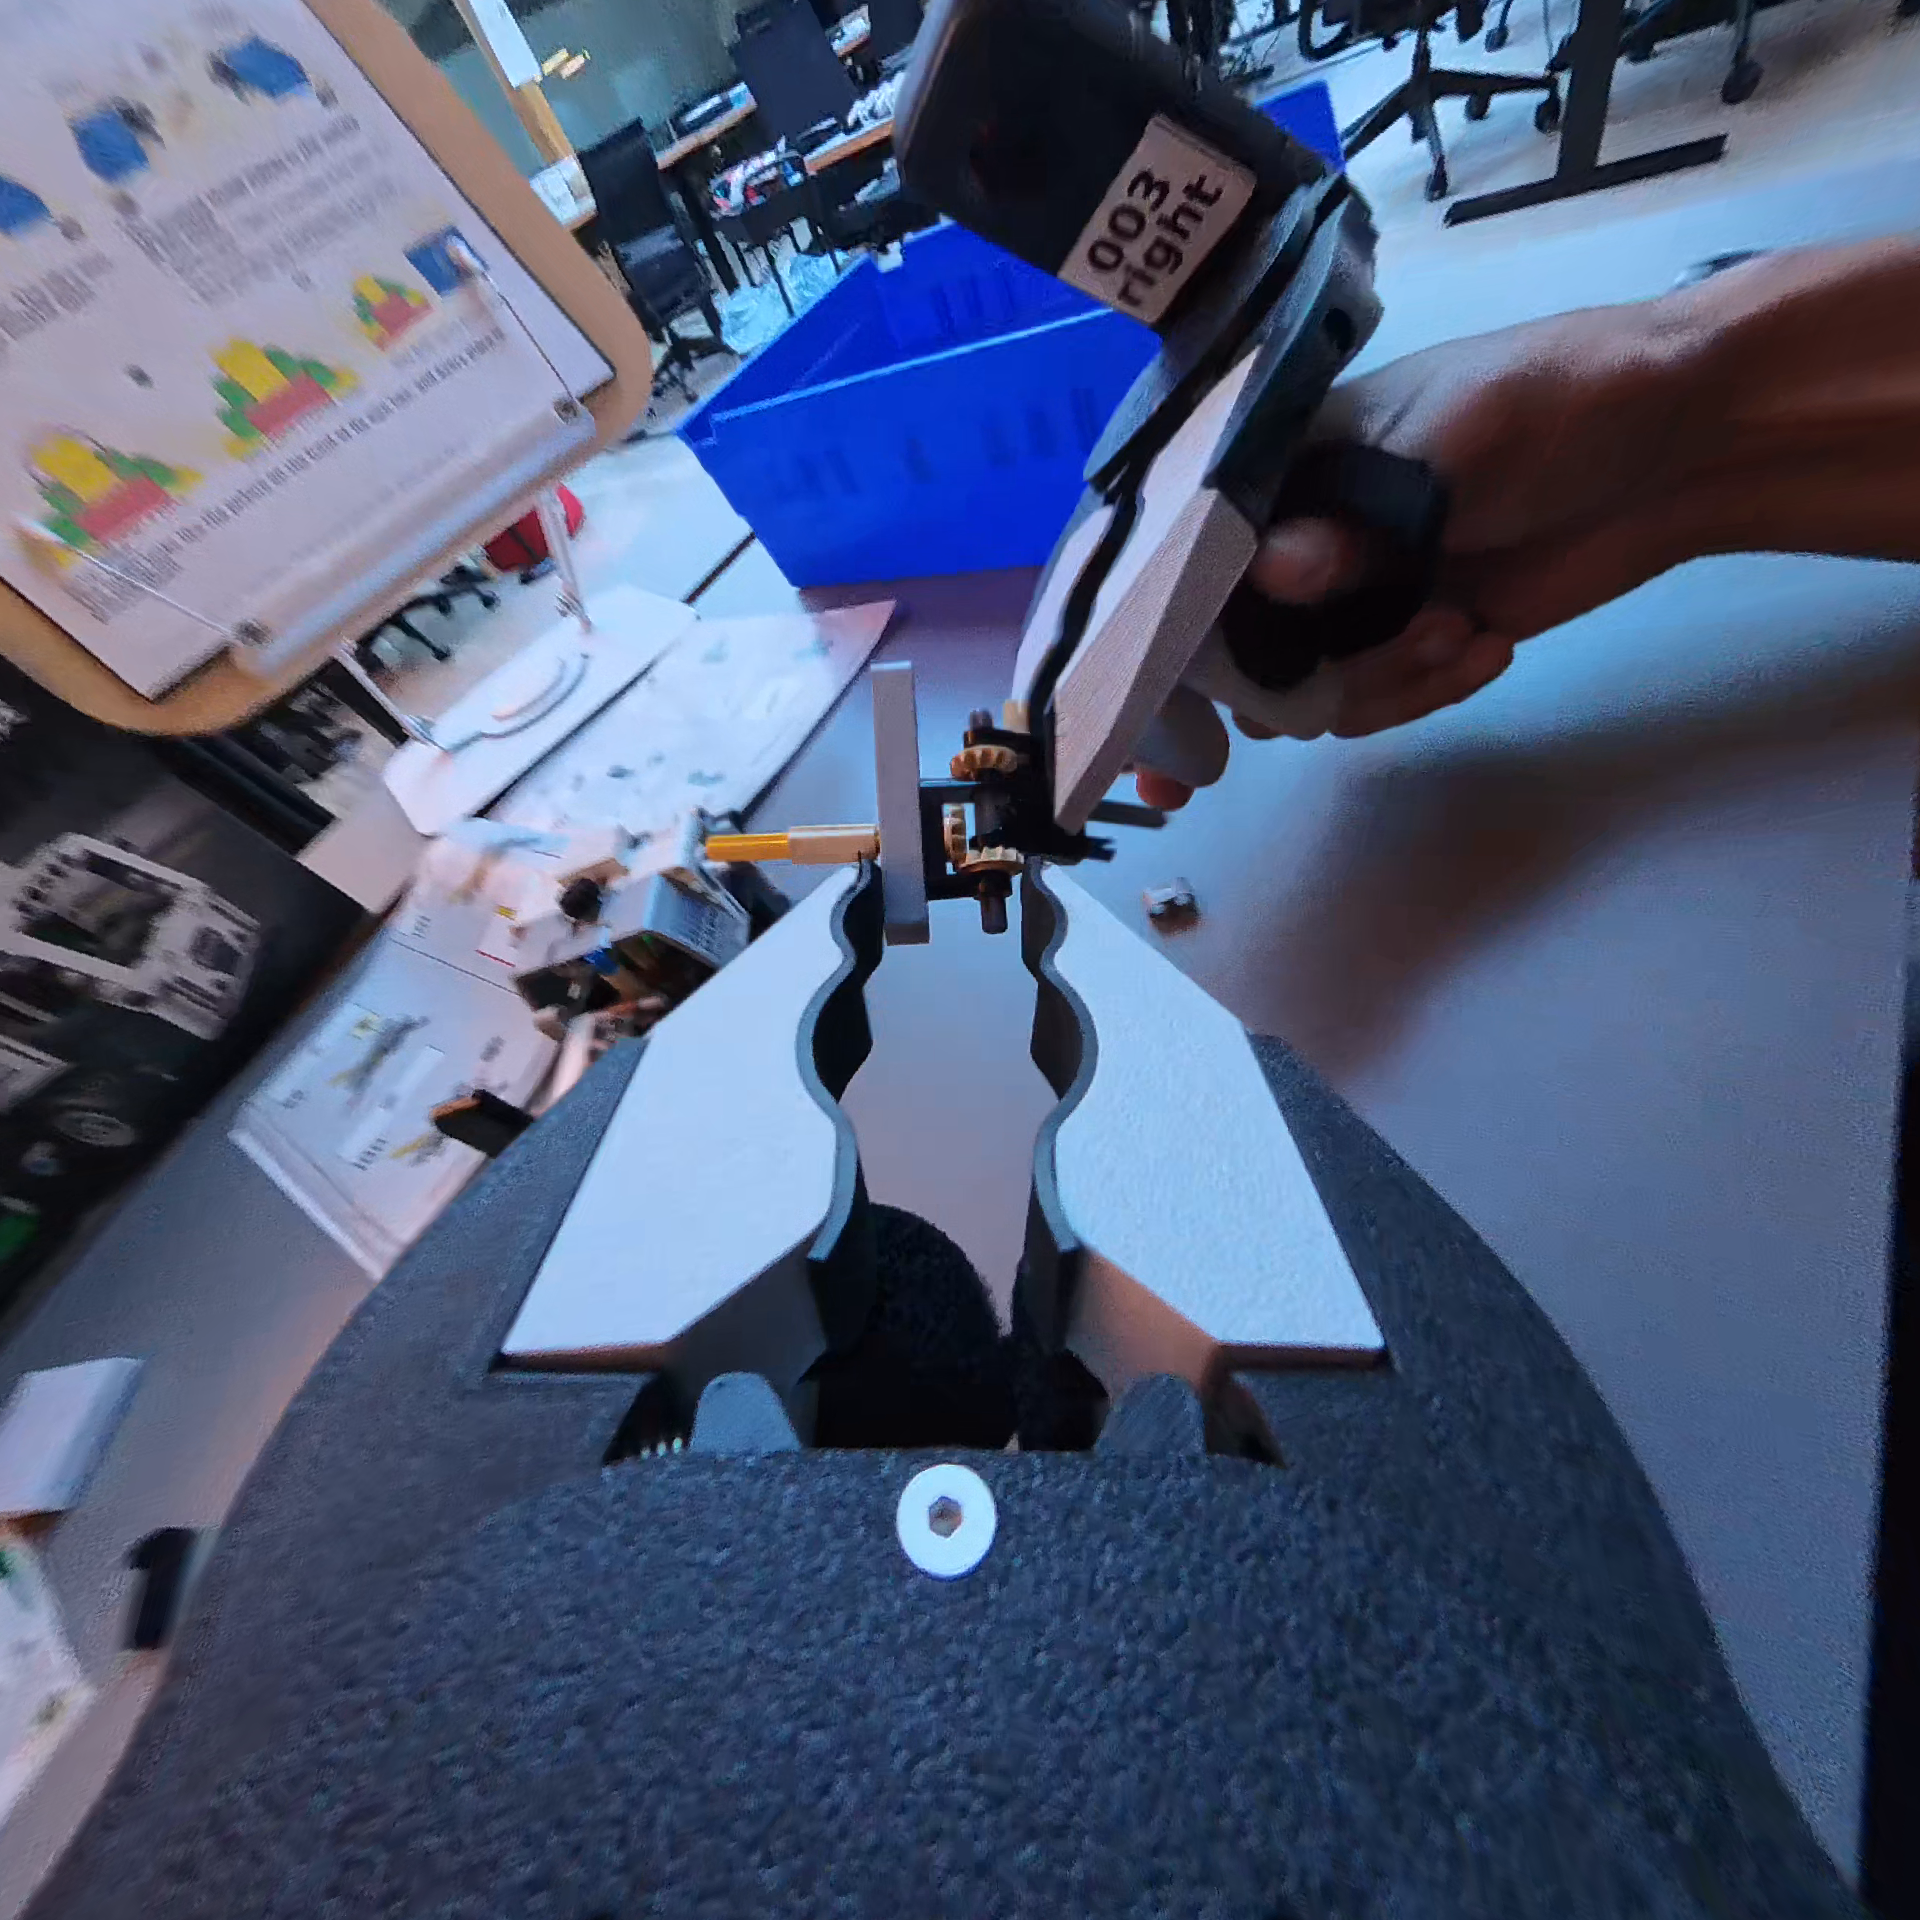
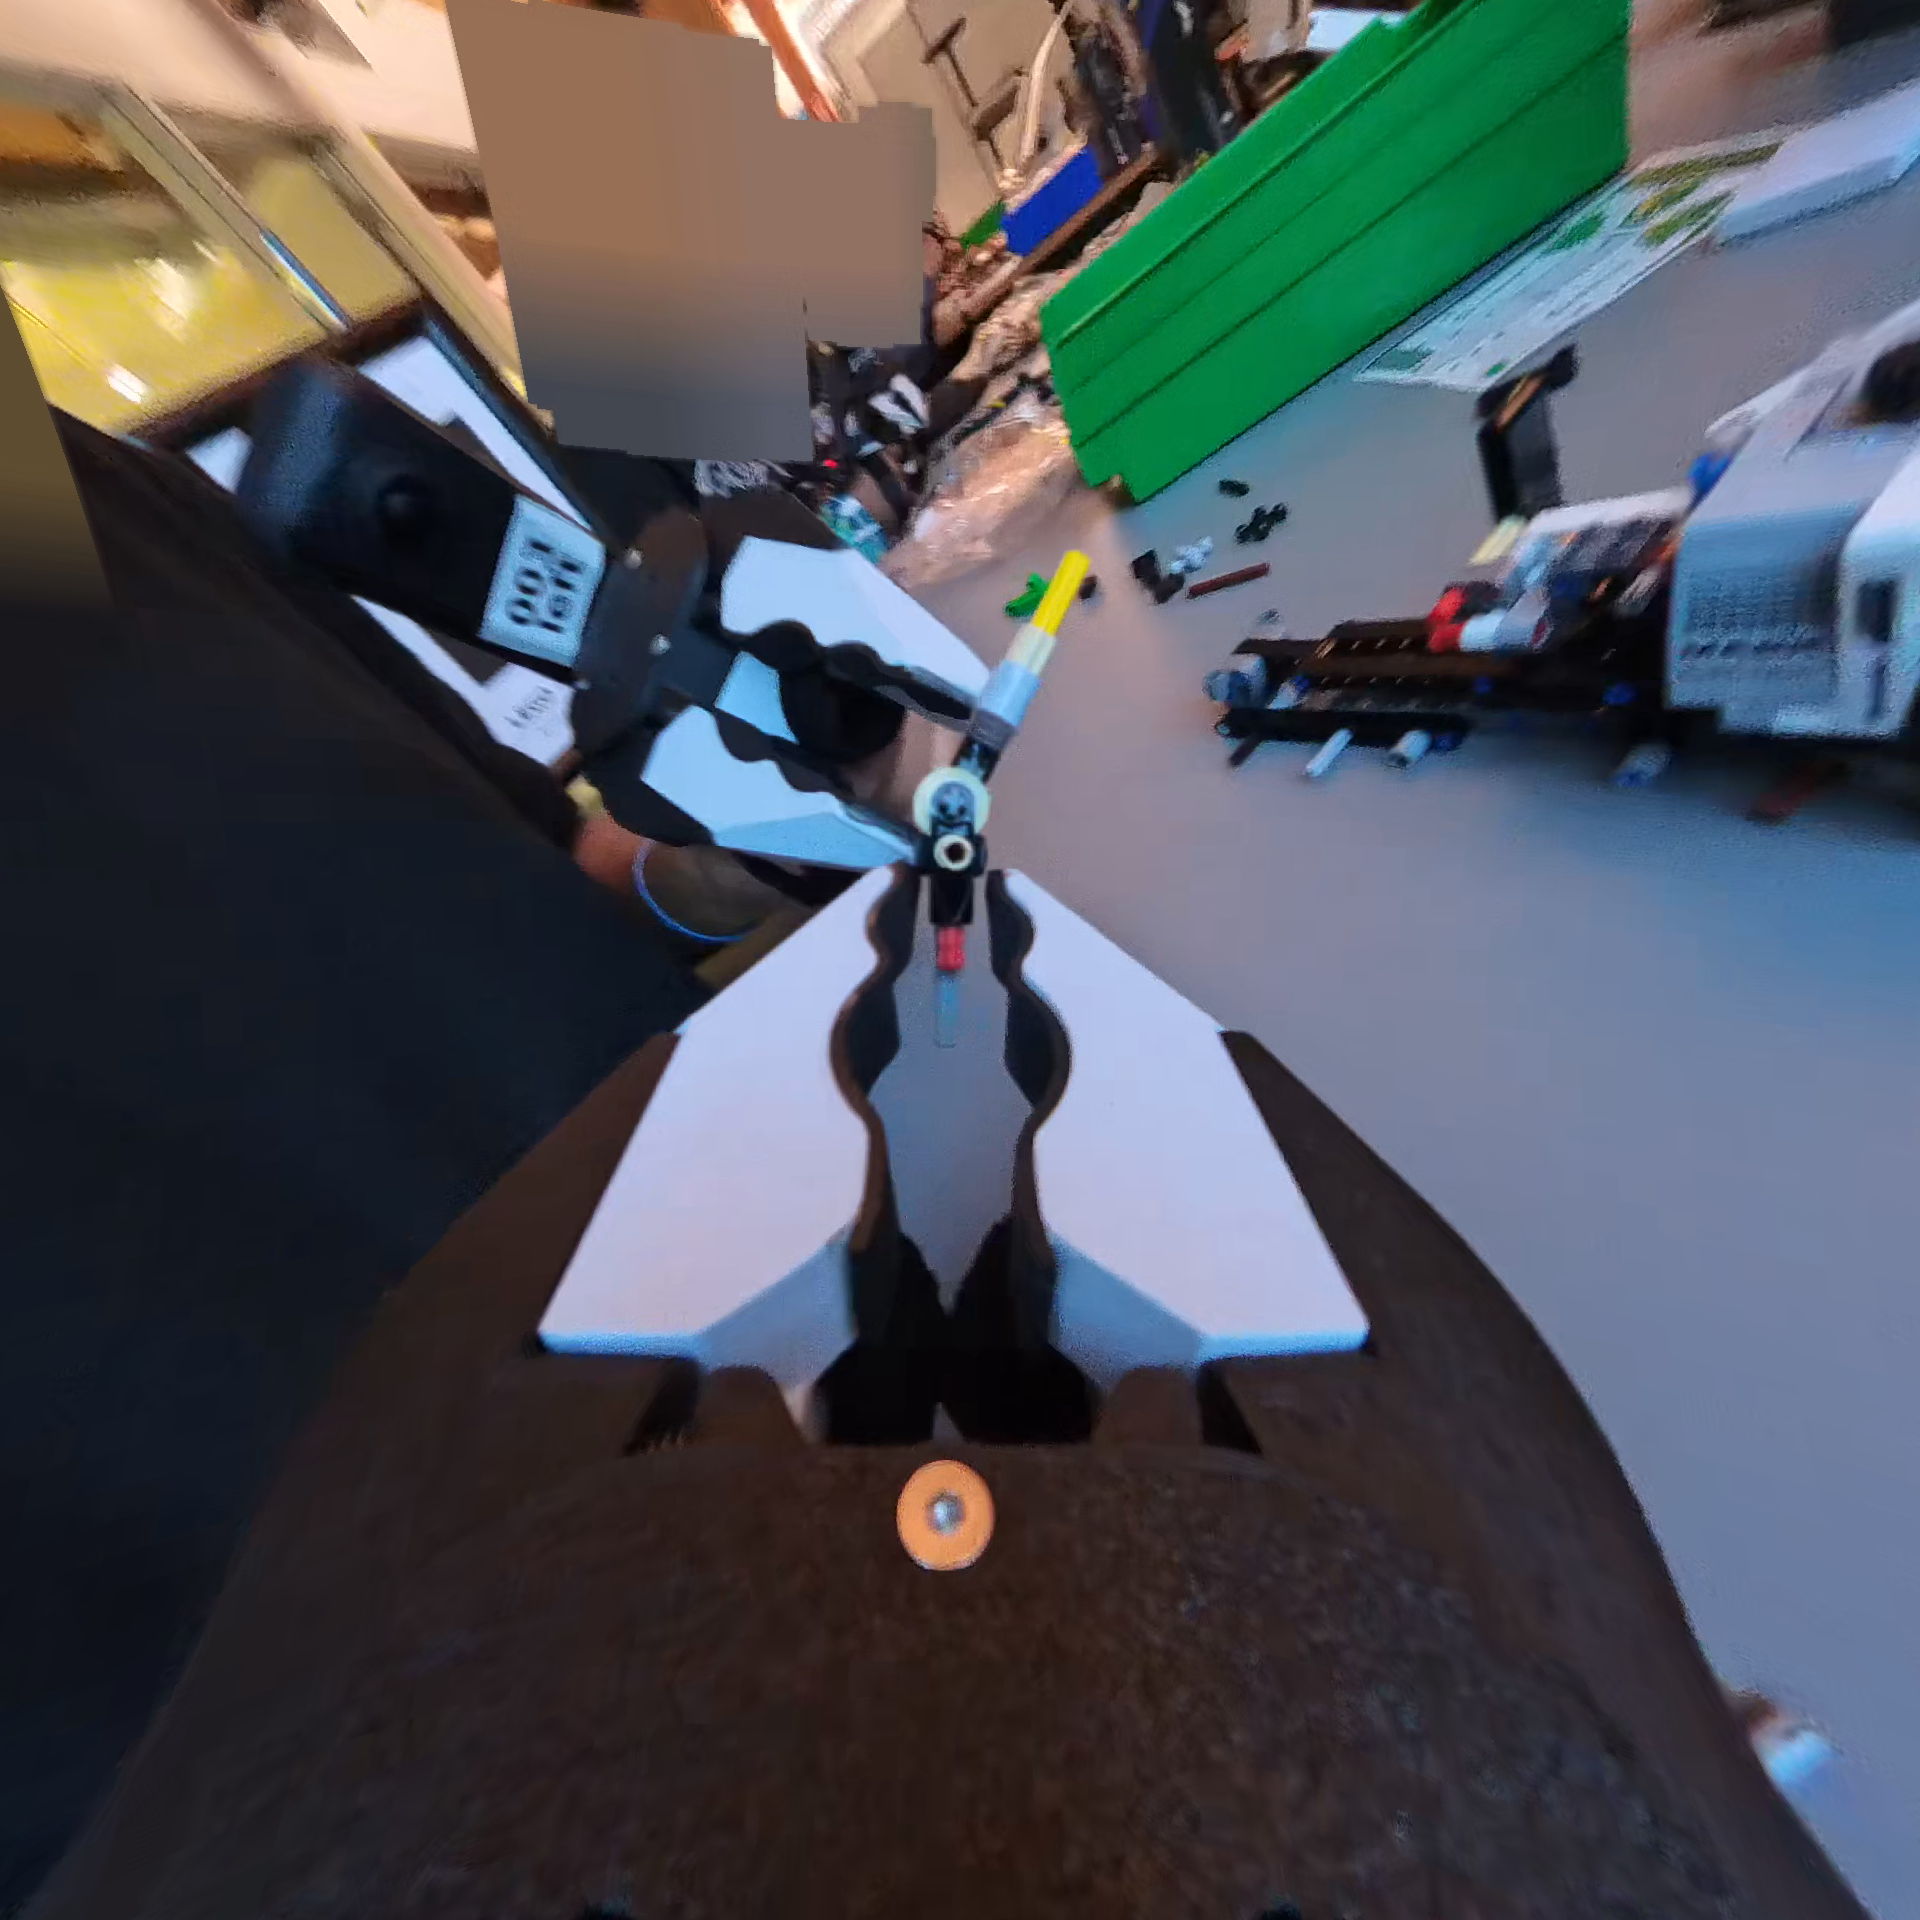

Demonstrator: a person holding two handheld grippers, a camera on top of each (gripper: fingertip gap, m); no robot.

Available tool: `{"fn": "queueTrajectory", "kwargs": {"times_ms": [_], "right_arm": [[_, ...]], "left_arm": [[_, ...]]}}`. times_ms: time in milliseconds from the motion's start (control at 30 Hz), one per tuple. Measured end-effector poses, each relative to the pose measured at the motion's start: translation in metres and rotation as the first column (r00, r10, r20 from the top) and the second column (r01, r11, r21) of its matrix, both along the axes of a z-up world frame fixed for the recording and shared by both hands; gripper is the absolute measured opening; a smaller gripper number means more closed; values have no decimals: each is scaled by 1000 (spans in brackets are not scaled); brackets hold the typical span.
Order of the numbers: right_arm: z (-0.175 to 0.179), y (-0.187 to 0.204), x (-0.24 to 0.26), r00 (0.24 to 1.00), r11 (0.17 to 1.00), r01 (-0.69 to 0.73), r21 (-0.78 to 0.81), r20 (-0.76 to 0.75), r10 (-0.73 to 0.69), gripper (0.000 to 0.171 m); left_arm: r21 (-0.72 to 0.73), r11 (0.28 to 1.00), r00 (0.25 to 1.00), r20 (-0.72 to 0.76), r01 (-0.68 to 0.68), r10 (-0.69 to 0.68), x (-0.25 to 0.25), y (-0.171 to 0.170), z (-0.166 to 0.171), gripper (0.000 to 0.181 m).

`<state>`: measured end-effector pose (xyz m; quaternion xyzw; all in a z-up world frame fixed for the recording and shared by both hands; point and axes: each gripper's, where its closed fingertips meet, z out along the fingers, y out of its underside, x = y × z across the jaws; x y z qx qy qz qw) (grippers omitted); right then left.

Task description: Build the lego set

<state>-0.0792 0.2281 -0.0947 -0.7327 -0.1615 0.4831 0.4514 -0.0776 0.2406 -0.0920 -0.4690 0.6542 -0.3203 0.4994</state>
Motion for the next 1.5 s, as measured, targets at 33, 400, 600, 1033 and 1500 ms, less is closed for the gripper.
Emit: {"fn": "queueTrajectory", "kwargs": {"times_ms": [33, 400, 600, 1033, 1500], "right_arm": [[5, 2, 0, 999, 999, 18, 46, 28, -19, 10], [74, -14, -10, 995, 973, 83, 217, -77, -67, 7], [98, -38, -34, 999, 953, 34, 301, 20, -42, 7], [94, -57, -81, 991, 950, 93, 298, 60, -116, 7], [108, -58, -107, 988, 941, 135, 309, -117, -103, 6]], "left_arm": [[46, 999, 1000, 5, -7, 7, -1, 2, 5, 24], [-6, 1000, 984, 180, 13, -11, -24, -15, 61, 49], [-630, 634, 874, 459, 447, -161, -45, -48, 93, 60], [-668, 332, 743, 635, 666, -213, -68, -76, 108, 9], [-556, 485, 685, 717, 675, -129, -91, -77, 125, 11]]}}
